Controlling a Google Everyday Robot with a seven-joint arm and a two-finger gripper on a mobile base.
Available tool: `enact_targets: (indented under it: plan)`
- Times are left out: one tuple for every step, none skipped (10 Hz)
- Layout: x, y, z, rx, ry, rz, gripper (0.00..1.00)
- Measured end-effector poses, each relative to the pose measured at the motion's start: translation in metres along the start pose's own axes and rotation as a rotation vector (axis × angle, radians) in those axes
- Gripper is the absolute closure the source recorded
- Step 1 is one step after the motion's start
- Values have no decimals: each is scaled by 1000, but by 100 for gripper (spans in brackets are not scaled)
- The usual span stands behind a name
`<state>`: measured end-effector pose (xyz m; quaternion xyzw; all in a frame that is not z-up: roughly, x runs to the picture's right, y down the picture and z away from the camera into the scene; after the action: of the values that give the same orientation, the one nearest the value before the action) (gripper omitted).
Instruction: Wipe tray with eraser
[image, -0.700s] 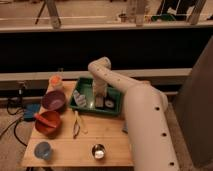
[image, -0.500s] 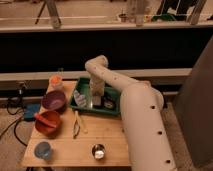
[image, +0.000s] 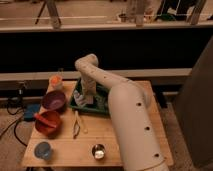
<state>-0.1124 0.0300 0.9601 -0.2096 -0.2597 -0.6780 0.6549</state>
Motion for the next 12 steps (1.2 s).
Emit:
enact_targets:
  plan:
    - [-4,-11,3,0,-5,-21,100]
    - [-8,-12,4,-2,-9,-32,100]
    - [-13,-7,6,-11,-10,-41,100]
    - [-20,-5,7,-11,-11,-48,100]
    - [-25,-4,8,-12,-14,-51,100]
    - [-30,2,9,-6,-17,-46,100]
    - [-33,15,11,-12,-19,-35,100]
    - [-34,26,11,-9,-20,-20,100]
    - [-36,43,12,-3,-25,6,100]
    - [-36,51,13,0,-28,20,100]
    - [-36,58,13,1,-31,32,100]
    - [-33,66,13,4,-31,52,100]
